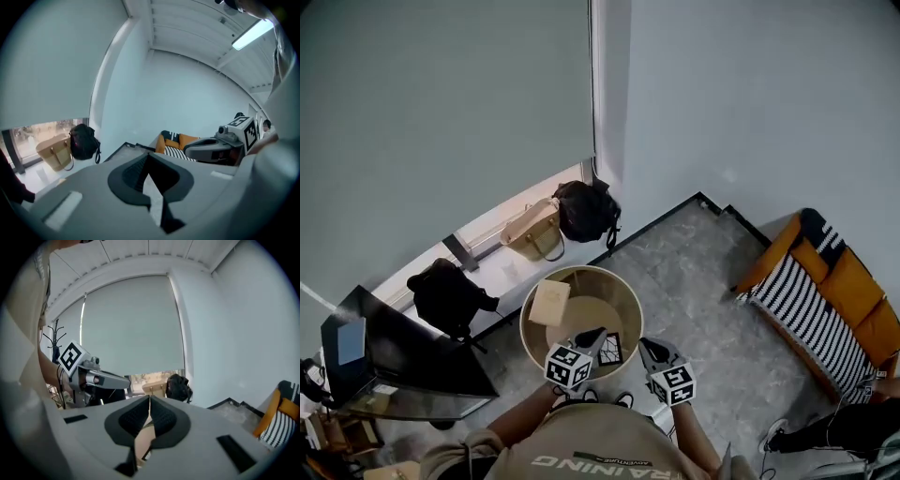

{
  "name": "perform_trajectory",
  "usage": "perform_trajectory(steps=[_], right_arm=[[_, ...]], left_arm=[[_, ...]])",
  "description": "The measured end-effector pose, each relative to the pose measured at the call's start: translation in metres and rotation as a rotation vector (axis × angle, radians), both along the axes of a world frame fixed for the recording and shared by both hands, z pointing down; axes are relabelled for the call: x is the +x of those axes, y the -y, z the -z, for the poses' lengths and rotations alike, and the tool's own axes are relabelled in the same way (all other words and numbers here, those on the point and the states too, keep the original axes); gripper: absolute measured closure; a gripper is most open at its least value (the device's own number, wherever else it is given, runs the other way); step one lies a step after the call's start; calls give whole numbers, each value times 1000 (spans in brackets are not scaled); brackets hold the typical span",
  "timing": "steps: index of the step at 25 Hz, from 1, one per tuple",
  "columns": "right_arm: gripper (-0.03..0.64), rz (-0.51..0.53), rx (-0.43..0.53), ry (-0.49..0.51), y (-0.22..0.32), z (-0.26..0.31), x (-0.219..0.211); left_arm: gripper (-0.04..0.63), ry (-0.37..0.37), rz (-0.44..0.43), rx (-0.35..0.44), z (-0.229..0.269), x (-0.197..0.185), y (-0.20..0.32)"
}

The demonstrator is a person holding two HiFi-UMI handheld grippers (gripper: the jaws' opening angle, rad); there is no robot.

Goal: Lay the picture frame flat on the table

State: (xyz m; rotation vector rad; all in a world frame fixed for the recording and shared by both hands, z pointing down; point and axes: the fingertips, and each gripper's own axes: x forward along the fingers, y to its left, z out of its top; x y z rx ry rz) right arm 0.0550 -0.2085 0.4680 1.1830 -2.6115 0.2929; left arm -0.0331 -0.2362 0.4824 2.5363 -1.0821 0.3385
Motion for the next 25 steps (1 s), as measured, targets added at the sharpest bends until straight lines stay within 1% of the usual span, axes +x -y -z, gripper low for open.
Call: perform_trajectory(steps=[2, 4, 6, 7, 9, 12, 14, 18, 22, 25], right_arm=[[607, -5, 75, 26, 10, 31, -1], [607, -8, 145, 47, 21, 60, -6], [607, -18, 194, 51, 31, 84, -9], [607, -25, 217, 49, 36, 96, -8], [607, -43, 247, 45, 45, 116, -5], [607, -85, 240, 32, 53, 138, 1], [607, -104, 253, 42, 58, 148, 4], [607, -114, 261, 57, 59, 152, 6], [609, -117, 252, 55, 60, 148, 7], [609, -110, 244, 49, 62, 144, 3]], left_arm=[[588, -4, 3, 89, 32, 3, 14], [589, 8, 2, 177, 63, 5, 27], [589, 21, 17, 262, 92, 4, 39], [589, 18, 33, 296, 105, 3, 45], [589, 2, 69, 335, 125, 0, 53], [588, -5, 104, 349, 141, -7, 57], [588, -12, 119, 346, 145, -12, 61], [589, -21, 140, 341, 147, -21, 65], [589, -6, 130, 365, 153, -18, 64], [589, -4, 112, 351, 149, -16, 65]])
